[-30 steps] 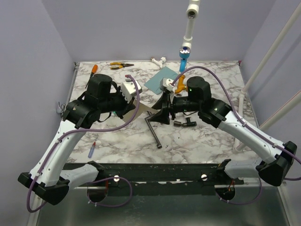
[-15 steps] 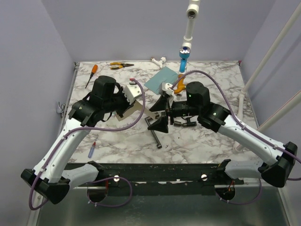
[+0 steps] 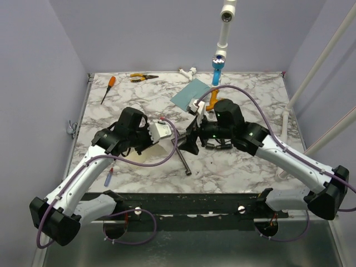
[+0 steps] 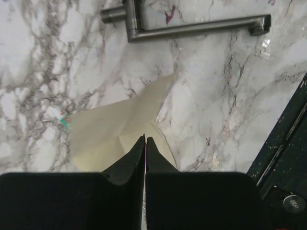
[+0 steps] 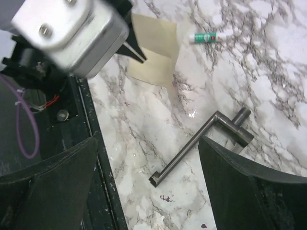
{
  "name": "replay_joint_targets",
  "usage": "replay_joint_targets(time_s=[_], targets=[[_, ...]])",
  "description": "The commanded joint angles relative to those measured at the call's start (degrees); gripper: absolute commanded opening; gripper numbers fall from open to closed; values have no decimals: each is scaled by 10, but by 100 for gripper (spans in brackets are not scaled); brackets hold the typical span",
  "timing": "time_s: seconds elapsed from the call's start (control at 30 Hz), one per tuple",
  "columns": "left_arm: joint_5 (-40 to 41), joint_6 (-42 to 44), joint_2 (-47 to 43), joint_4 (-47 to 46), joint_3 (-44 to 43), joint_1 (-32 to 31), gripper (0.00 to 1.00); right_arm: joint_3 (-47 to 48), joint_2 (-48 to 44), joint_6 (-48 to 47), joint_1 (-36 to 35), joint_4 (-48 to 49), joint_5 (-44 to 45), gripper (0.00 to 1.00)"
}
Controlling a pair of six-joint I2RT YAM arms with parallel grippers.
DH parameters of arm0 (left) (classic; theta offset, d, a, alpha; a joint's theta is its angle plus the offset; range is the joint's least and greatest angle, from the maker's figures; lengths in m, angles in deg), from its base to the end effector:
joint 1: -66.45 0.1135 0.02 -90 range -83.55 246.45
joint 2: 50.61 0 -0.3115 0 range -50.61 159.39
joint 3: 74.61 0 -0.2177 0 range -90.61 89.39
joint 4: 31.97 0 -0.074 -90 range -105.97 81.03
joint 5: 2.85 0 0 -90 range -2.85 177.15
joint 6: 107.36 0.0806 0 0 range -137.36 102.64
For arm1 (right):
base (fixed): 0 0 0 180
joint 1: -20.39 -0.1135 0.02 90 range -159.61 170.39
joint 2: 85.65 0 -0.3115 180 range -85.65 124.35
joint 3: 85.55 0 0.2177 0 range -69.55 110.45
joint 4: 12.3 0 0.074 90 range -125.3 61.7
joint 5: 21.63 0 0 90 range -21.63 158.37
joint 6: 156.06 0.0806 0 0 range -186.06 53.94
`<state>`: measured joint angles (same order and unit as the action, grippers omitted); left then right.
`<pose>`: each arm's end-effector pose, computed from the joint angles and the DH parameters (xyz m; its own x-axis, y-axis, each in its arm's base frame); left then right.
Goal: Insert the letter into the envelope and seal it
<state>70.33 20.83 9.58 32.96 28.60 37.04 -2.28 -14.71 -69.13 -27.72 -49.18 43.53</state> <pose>0.1404 -0.1059 0.3331 -0.1172 0.7454 -0.6562 0.9035 0.3543 0.2412 0.1516 0.2197 0.3933 -0.2272 -0.3261 -0.9176 -0.9442 0.3045 0.1256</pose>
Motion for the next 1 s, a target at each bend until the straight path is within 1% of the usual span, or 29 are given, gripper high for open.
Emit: replay_joint_targets(time_s=[0.0,0.07,0.13,0.17,0.2,0.23,0.27,0.3,0.37,0.4,0.47,0.5,0.53,0.57,0.6,0.67,0.77,0.87,0.97], targets=[[12,30,7,-11,76,3,0,-26,56,61,-3,27,67,86],[15,27,10,-13,76,19,0,-22,88,85,-3,33,54,86],[6,15,14,-5,55,44,0,-10,115,120,-3,31,52,93],[3,3,16,-2,41,58,5,-7,127,135,-4,36,50,97],[3,-6,17,-1,32,71,16,-6,133,151,-6,44,50,99],[3,-10,18,-1,25,88,29,-8,137,163,-10,51,58,99],[4,-4,18,-1,24,101,39,-12,137,172,-16,61,76,100],[7,9,17,5,26,115,51,-15,137,185,-21,70,91,100],[18,63,11,21,40,141,67,-20,141,214,-26,82,110,100],[26,102,6,28,53,159,72,-21,145,224,-29,85,111,100],[45,178,-9,34,87,195,76,-19,155,236,-41,84,126,100],[61,219,-17,30,107,207,83,-16,160,241,-49,82,136,100],[77,245,-25,22,132,215,87,-12,169,248,-56,81,145,100],[91,270,-30,7,152,217,97,-5,179,261,-60,82,146,100],[101,287,-34,-10,176,218,99,3,193,284,-62,84,140,100],[94,329,-39,-19,206,217,99,23,222,338,-62,96,124,99],[47,367,-51,-35,236,218,99,64,273,384,-62,98,115,97],[1,363,-46,-51,250,212,99,107,322,397,-62,82,99,96],[-7,351,-42,-74,271,194,99,132,359,403,-62,70,84,96]])
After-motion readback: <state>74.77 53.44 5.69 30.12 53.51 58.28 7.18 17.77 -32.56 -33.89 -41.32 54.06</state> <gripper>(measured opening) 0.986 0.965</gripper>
